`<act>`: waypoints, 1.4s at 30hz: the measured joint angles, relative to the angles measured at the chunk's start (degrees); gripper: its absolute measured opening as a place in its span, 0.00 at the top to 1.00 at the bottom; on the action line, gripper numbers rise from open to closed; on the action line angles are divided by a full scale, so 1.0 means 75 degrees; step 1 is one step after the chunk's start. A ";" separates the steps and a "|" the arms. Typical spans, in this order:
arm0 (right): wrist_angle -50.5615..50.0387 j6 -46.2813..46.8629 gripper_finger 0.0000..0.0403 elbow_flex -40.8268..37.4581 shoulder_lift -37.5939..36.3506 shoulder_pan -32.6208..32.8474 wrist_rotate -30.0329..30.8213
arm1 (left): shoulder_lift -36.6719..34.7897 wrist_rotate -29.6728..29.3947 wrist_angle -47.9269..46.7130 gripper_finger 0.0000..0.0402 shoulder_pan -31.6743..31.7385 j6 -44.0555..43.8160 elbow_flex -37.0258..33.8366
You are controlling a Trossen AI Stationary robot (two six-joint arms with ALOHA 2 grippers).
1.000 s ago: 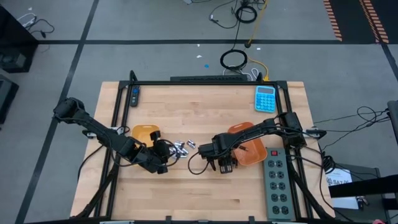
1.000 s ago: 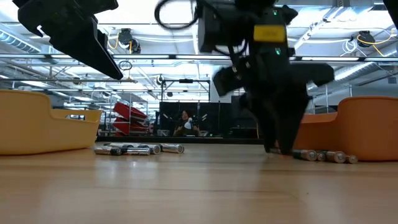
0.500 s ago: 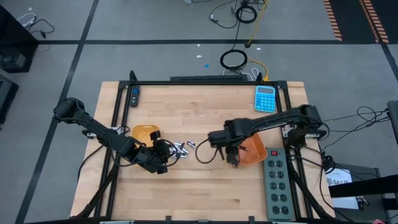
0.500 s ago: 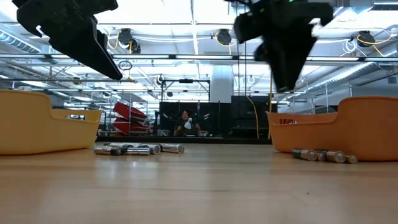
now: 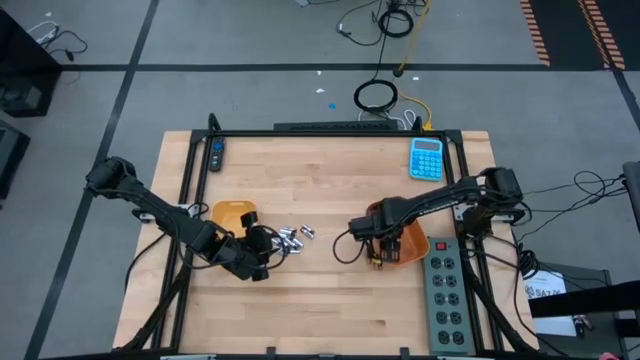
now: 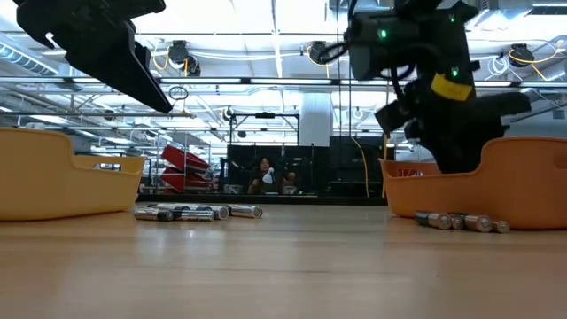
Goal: Sort batteries
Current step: Put the brown battery into the orange bin
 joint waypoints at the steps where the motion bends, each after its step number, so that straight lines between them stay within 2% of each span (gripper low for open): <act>1: -0.0006 0.0008 0.40 -0.0062 0.0000 -0.0031 -0.0026 | 0.0000 0.0000 -0.0002 0.58 0.0000 0.0000 0.0000; 3: -0.0006 0.0010 0.34 -0.0109 0.0000 -0.0098 -0.0148 | 0.0000 0.0000 -0.0002 0.58 0.0007 0.0017 0.0000; 5: 0.0006 -0.0005 0.32 -0.0103 0.0000 -0.0138 -0.0162 | 0.0000 0.0000 0.0000 0.58 0.0012 0.0050 0.0000; 9: -0.0282 -0.0166 0.35 0.0166 0.0000 -0.0144 -0.0172 | 0.0000 0.0000 0.0000 0.58 0.0012 0.0047 0.0000; 14: -0.1053 -0.0014 0.40 0.1282 -0.0010 -0.0107 0.0327 | 0.0000 0.0209 -0.0029 0.58 0.0012 0.0047 0.0000; 22: 0.0062 0.0191 0.40 0.2441 0.0099 0.0533 0.0642 | 0.0000 0.0364 -0.0168 0.58 0.0012 0.0190 0.0000; 26: 0.0751 0.0008 0.39 0.2462 0.0502 0.0875 0.0172 | 0.0000 0.0364 -0.0140 0.58 0.0012 0.0198 0.0000; 28: 0.0779 -0.0133 0.37 0.2456 0.0777 0.0973 -0.0148 | 0.0000 0.0364 -0.0140 0.58 0.0012 0.0198 0.0000; 37: 0.0377 -0.0177 0.17 0.2453 0.1704 0.0993 -0.0413 | 0.0000 0.0370 -0.0134 0.58 0.0012 0.0199 0.0000; 42: 0.0237 -0.0180 0.10 0.2447 0.2006 0.0847 -0.0831 | 0.0000 0.0373 -0.0139 0.58 0.0012 0.0207 0.0000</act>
